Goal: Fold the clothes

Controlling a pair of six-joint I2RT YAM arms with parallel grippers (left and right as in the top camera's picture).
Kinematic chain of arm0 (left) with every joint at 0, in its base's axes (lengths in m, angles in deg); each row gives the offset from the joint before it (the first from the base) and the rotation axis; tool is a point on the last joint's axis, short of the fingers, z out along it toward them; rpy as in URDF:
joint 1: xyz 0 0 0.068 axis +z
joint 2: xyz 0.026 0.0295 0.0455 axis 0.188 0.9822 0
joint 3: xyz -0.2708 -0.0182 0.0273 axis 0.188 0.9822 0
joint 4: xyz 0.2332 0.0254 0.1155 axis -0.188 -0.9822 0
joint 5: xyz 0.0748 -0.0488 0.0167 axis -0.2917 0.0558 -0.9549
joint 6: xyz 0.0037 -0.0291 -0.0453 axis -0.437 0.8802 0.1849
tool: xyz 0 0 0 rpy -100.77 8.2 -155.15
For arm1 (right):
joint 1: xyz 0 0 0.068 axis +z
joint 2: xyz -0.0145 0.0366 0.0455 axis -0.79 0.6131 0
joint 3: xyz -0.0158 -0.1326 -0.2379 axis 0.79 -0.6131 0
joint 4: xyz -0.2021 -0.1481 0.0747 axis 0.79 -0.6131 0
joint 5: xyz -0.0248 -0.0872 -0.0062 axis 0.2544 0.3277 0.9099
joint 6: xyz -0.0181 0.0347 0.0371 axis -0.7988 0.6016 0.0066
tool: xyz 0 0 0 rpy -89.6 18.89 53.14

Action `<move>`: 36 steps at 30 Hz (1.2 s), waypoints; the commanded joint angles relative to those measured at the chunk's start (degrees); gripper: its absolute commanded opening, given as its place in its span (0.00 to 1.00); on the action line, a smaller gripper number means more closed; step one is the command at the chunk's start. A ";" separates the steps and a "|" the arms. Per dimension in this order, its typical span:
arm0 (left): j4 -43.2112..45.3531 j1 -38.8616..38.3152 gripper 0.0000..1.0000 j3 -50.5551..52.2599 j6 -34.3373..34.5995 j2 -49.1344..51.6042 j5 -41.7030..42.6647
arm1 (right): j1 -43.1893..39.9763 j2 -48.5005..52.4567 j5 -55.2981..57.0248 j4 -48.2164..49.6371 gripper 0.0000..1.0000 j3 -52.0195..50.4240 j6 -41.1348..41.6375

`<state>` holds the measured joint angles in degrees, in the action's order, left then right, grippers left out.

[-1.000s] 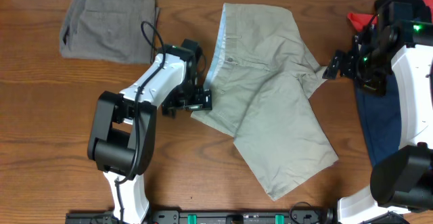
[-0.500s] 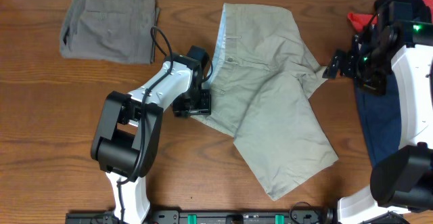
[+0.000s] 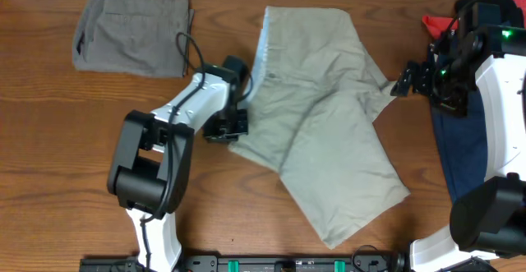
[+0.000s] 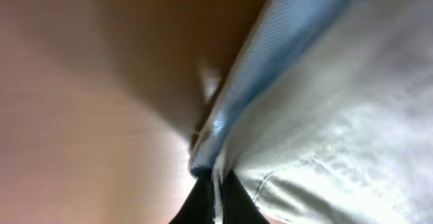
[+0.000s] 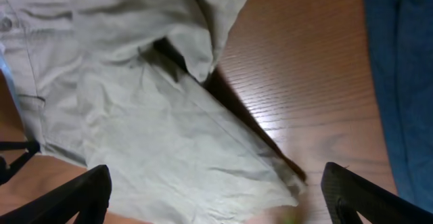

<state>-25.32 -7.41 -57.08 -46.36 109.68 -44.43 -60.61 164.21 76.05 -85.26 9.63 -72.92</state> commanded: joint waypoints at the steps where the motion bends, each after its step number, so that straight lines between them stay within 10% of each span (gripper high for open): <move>1: -2.64 5.27 0.06 0.20 4.87 -1.95 -9.14 | 1.33 -1.09 -1.95 -0.11 0.96 -0.07 -1.36; 29: -9.25 18.67 0.06 0.20 3.52 -9.97 -9.68 | 9.46 10.62 -0.02 30.62 0.89 -12.68 4.74; 36: -9.22 18.64 0.06 0.20 3.52 -9.97 -9.68 | 11.39 16.72 3.61 37.07 0.72 -11.34 3.91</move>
<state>-34.00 10.95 -57.06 -42.53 100.37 -53.00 -50.14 179.70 77.21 -49.37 -3.07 -68.77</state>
